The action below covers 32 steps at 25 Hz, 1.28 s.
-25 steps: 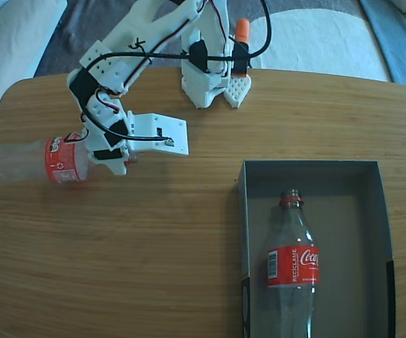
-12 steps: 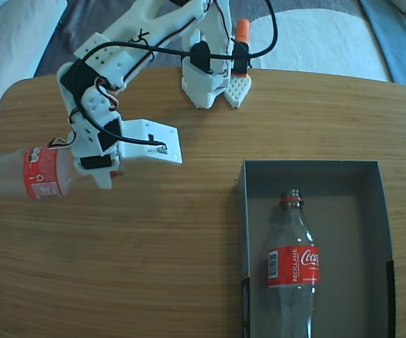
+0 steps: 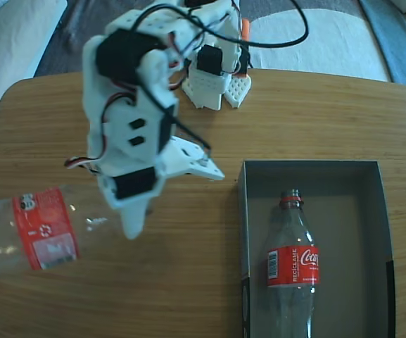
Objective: Grasp the bottles and put them in the box.
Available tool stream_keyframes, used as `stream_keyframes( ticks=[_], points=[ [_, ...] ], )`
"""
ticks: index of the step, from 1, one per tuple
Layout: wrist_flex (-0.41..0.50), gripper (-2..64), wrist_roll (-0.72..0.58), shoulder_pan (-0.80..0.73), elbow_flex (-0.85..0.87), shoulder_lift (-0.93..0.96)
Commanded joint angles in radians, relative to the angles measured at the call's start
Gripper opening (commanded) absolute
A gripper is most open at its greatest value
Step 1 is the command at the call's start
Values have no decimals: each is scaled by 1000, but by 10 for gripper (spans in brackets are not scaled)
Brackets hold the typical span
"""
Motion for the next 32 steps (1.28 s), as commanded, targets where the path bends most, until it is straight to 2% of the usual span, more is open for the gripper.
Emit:
stream_keyframes(
  ticks=[1, 10, 17, 21, 32],
  points=[
    [12, 28, 0, -135, -114, 12],
    [6, 26, 2, -577, -143, 12],
    [18, 21, 8, -834, -132, 12],
    [18, 21, 87, -939, -126, 11],
    [20, 20, 138, -1098, -143, -98]
  ],
)
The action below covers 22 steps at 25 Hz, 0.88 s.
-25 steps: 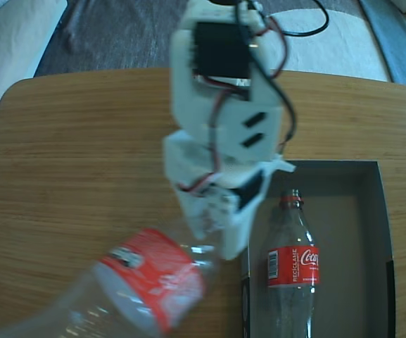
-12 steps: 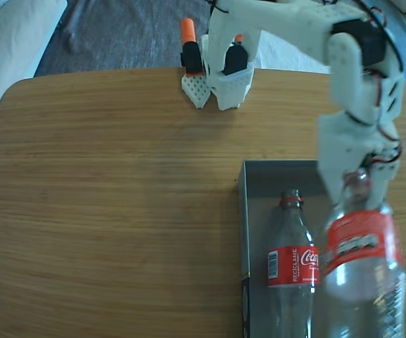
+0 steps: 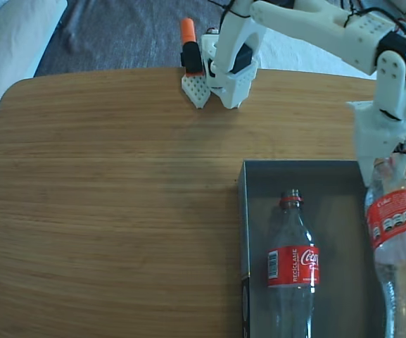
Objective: Grasp the bottles and put them in the box.
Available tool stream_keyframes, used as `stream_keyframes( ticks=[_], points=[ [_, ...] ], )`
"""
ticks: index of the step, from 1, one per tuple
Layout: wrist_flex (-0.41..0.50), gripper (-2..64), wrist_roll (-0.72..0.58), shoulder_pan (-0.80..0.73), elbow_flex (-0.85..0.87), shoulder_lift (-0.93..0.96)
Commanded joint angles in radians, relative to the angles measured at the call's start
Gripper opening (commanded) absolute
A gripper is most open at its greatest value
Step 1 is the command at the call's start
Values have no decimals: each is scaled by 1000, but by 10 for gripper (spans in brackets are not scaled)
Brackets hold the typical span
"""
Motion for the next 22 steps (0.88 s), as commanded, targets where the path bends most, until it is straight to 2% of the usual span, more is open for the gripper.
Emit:
stream_keyframes(
  ticks=[1, 8, 14, 19, 22],
  points=[
    [-2, 20, 2, -8, -64, 9],
    [0, 20, -8, 2, -54, -46],
    [103, 20, -14, 12, -64, -110],
    [109, 20, -15, 61, -115, -149],
    [110, 20, -58, 77, -152, -178]
  ],
)
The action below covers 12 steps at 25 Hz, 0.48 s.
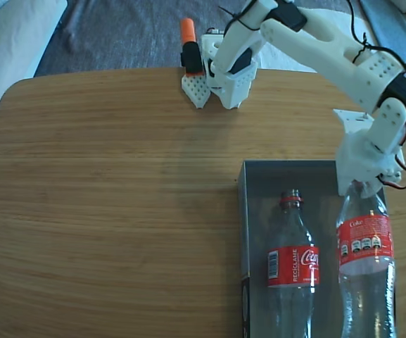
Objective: Grasp the bottles and put them in the box.
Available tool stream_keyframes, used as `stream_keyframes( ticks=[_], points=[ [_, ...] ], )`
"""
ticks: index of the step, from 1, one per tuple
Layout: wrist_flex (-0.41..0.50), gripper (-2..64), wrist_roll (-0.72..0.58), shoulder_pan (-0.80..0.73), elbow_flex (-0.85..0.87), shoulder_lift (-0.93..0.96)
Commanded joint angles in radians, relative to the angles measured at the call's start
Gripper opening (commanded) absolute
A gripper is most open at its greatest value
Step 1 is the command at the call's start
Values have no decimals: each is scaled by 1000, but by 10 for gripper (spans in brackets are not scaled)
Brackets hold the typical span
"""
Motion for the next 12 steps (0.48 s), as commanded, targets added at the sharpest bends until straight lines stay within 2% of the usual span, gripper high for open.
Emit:
stream_keyframes(
  ticks=[1, 7, 12],
  points=[
    [3, 20, -23, 14, -87, 8],
    [9, 20, -23, 6, -110, -6],
    [110, 20, -23, 6, -110, 2]
  ],
)
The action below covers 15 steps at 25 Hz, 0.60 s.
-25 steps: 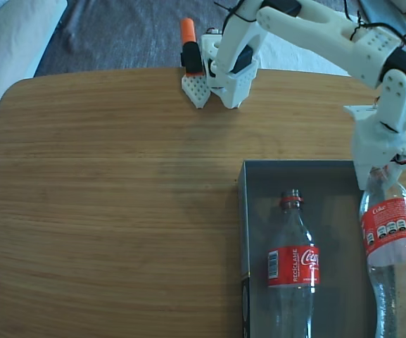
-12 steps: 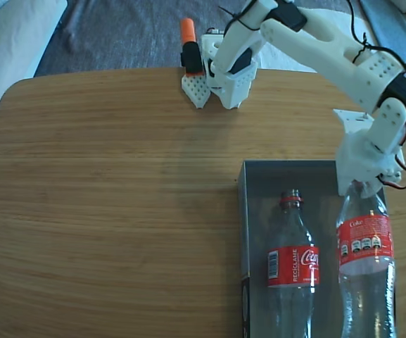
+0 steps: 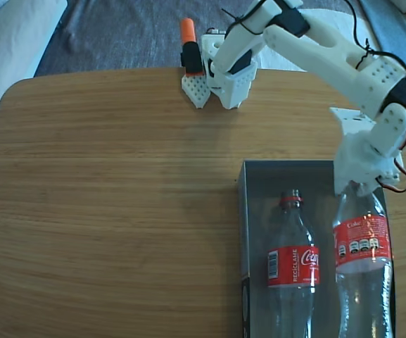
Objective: Grasp the bottles and put them in the box.
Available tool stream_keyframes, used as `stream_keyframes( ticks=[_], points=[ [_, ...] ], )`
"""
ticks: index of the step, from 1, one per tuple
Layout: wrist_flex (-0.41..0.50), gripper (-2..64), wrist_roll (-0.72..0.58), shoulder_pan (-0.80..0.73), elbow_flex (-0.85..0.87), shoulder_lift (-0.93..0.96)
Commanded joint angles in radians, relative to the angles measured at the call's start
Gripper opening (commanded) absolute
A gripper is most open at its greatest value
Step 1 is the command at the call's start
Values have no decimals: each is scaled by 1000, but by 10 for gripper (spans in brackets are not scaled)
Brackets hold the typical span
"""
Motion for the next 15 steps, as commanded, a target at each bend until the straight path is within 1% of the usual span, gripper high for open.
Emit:
stream_keyframes(
  ticks=[1, 8, 15],
  points=[
    [31, 20, -5, 0, -55, 38],
    [37, 20, 8, -48, -63, 37],
    [29, 20, 9, -51, -61, 23]
  ],
)
